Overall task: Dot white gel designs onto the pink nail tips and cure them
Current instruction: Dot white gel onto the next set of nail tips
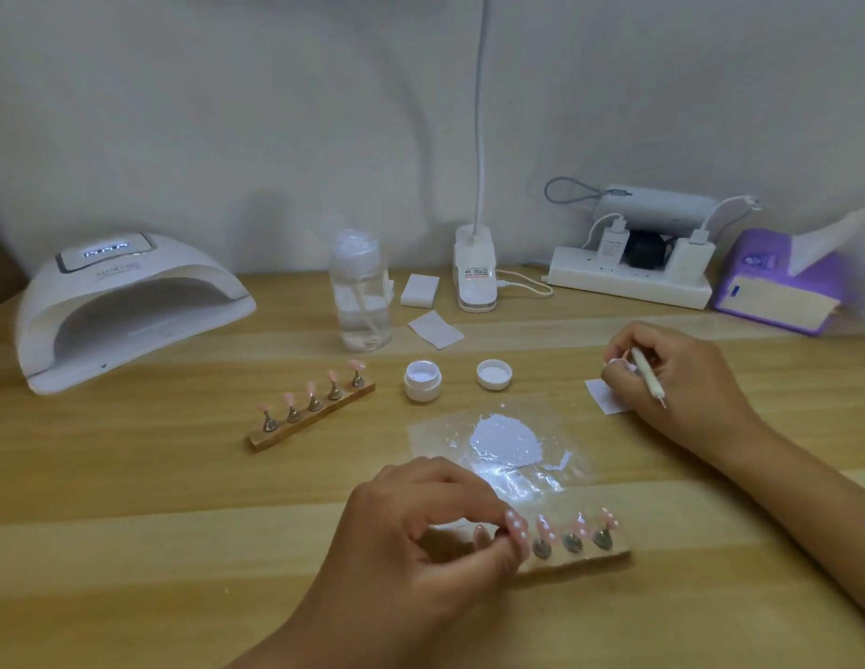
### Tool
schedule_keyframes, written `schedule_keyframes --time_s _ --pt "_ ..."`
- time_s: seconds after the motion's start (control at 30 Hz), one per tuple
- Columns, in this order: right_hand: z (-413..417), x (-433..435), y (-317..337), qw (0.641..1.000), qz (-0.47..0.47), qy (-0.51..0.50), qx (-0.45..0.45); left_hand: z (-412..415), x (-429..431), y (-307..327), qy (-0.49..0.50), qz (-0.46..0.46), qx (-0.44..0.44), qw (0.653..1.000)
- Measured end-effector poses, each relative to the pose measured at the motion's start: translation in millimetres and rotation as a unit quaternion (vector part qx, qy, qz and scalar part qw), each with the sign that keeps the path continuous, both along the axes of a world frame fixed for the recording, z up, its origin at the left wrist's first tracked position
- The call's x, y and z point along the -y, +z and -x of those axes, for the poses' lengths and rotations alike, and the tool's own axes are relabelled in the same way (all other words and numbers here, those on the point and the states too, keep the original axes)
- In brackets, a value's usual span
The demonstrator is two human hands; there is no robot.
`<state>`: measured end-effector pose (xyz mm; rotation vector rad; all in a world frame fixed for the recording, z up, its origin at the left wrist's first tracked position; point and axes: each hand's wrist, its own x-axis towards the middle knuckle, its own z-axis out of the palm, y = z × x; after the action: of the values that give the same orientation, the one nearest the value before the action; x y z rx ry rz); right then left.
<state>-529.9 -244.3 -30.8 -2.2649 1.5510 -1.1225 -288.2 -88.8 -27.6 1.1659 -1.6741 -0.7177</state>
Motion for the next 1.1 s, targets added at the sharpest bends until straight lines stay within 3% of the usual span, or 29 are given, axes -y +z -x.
schedule_keyframes --time_s 0.33,1.1 --pt "0.9 1.4 -2.5 1.000 0.008 0.007 -0.003 -0.1 0.7 3.1 -0.011 0.014 0.066 0.998" --pt "2.1 5.4 -5.9 1.000 -0.007 0.014 -0.009 1.1 1.8 -3.1 -0.034 -0.036 0.051 0.997"
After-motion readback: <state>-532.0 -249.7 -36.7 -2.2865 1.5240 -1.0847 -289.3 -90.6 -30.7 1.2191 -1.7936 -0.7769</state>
